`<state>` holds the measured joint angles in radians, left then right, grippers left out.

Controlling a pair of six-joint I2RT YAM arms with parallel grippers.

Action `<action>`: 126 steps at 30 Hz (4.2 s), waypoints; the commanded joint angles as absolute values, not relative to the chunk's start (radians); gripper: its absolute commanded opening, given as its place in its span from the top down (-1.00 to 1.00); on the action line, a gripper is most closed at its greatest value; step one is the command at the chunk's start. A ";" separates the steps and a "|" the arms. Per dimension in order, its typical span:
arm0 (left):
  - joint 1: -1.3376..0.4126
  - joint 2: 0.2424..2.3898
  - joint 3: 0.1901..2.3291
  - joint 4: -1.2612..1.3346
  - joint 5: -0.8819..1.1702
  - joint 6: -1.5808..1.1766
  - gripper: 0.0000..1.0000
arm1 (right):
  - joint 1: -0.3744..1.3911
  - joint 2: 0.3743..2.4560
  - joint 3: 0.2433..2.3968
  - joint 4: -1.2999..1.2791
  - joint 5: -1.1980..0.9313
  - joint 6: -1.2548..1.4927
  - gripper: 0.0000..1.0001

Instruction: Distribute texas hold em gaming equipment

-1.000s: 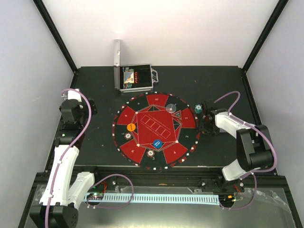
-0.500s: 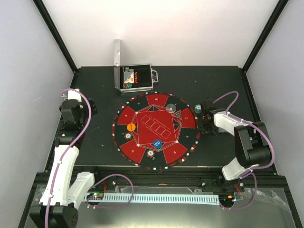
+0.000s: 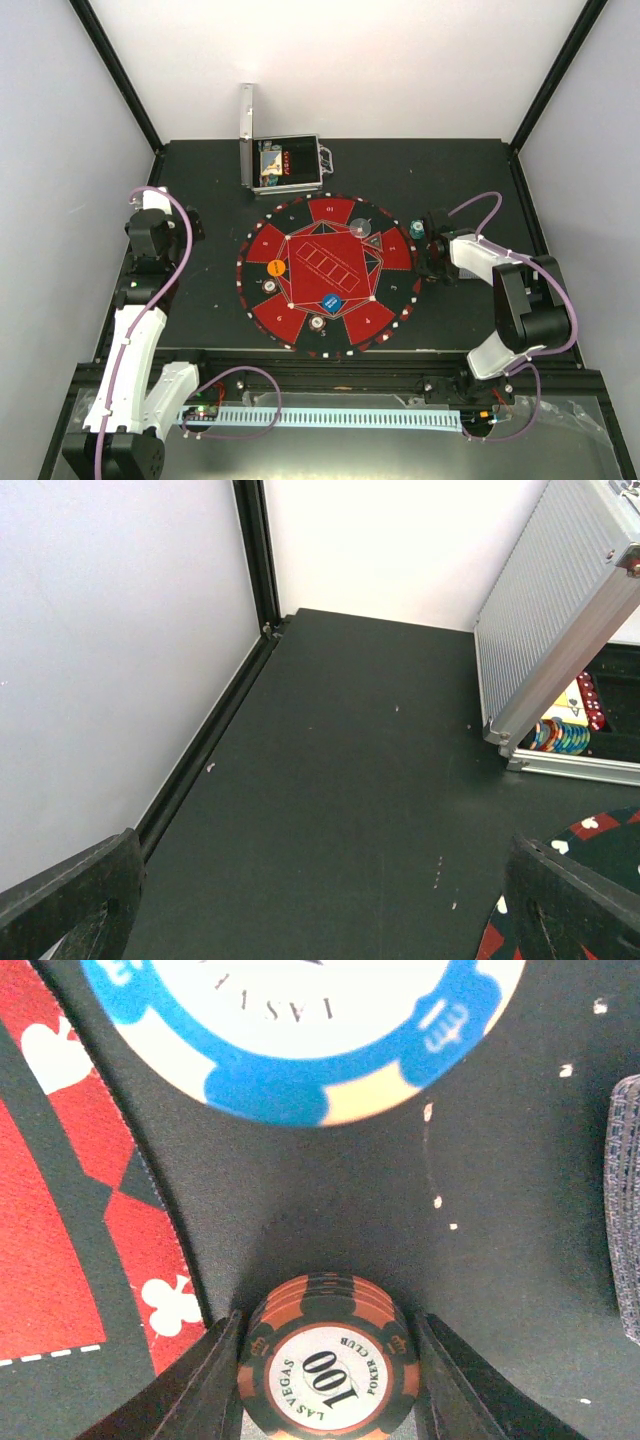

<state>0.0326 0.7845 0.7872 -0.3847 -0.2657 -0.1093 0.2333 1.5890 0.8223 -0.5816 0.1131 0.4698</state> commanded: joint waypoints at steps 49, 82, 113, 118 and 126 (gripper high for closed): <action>0.025 0.781 0.811 -0.362 -0.266 -0.105 -0.98 | 0.407 2.092 1.595 -0.752 0.139 0.307 0.22; 0.025 0.779 0.812 -0.365 -0.266 -0.108 -0.98 | 0.393 1.882 1.626 -0.843 0.141 0.253 -0.37; 0.013 0.781 0.811 -0.365 -0.258 -0.111 -0.98 | 0.178 1.755 1.179 -0.694 0.188 0.302 -0.35; 0.014 0.782 0.811 -0.365 -0.256 -0.112 -0.98 | 0.163 1.774 1.189 -0.691 0.181 0.302 -0.22; 0.012 0.784 0.811 -0.363 -0.256 -0.110 -0.98 | 0.152 1.779 1.172 -0.696 0.186 0.299 -0.08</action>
<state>0.0174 0.7853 0.7868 -0.3836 -0.2638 -0.1093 0.1654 1.7702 1.1683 -0.7029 0.1673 0.2966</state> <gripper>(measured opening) 0.990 0.557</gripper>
